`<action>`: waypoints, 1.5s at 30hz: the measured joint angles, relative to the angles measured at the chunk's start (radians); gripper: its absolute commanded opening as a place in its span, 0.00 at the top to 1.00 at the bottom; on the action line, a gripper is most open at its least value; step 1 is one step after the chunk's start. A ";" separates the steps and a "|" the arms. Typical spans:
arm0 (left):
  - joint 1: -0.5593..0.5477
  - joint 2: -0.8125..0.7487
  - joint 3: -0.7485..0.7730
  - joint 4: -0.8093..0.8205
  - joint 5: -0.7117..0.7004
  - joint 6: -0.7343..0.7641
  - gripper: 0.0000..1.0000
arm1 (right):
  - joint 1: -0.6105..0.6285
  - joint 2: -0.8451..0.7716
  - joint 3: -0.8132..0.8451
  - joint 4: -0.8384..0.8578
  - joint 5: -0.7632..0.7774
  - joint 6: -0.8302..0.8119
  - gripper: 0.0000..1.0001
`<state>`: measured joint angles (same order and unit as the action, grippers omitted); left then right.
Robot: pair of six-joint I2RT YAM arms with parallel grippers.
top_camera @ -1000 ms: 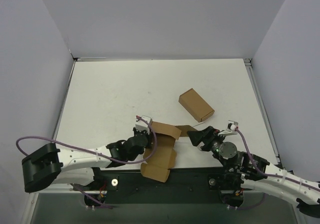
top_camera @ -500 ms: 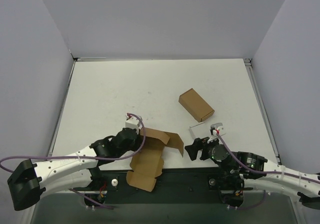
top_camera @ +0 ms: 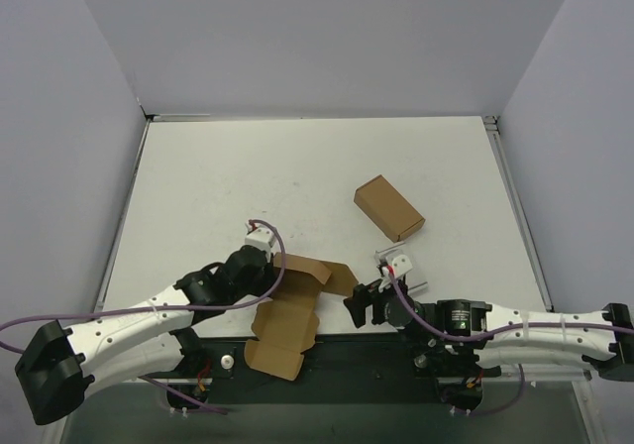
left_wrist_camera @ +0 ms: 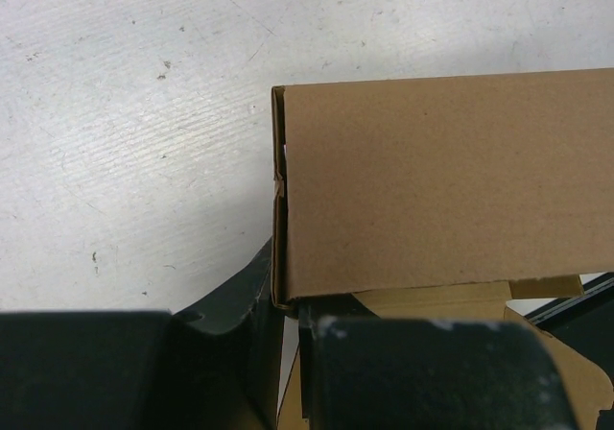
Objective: Fold the paper box
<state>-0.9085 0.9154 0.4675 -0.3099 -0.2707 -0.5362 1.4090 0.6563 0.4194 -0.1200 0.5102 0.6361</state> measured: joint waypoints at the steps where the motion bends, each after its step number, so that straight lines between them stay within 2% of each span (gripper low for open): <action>1: 0.000 0.000 0.003 -0.003 0.004 0.003 1.00 | 0.000 0.035 0.001 0.007 0.016 0.008 0.32; 3: 0.001 0.000 0.008 -0.003 0.011 0.006 1.00 | 0.000 0.085 0.005 0.010 0.038 0.019 0.38; 5: 0.002 -0.002 0.009 -0.002 0.015 0.009 1.00 | 0.000 0.136 0.014 0.012 0.060 0.029 0.51; 6: 0.003 -0.003 0.009 -0.002 0.016 0.010 1.00 | 0.000 0.156 0.019 0.011 0.070 0.035 0.66; 8: 0.004 -0.006 0.009 -0.001 0.018 0.010 1.00 | 0.000 0.186 0.037 0.011 0.090 0.045 0.83; 9: 0.005 -0.009 0.009 -0.001 0.020 0.010 1.00 | 0.000 0.198 0.047 0.012 0.097 0.050 0.95; 10: 0.005 -0.011 0.009 0.000 0.021 0.010 1.00 | 0.000 0.207 0.056 0.013 0.103 0.056 1.00; 19: 0.006 -0.002 0.009 0.017 -0.059 0.000 1.00 | 0.016 0.225 0.101 -0.005 0.120 0.097 1.00; 30: -0.003 0.106 0.027 0.081 -0.123 -0.009 1.00 | 0.033 0.225 0.108 -0.021 0.122 0.140 1.00; 45: -0.014 0.134 0.072 0.074 -0.200 0.005 1.00 | 0.033 0.219 0.114 -0.019 0.142 0.154 1.00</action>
<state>-0.9226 1.0492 0.5392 -0.2363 -0.4709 -0.5312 1.4418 0.8753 0.5335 -0.1387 0.6525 0.7898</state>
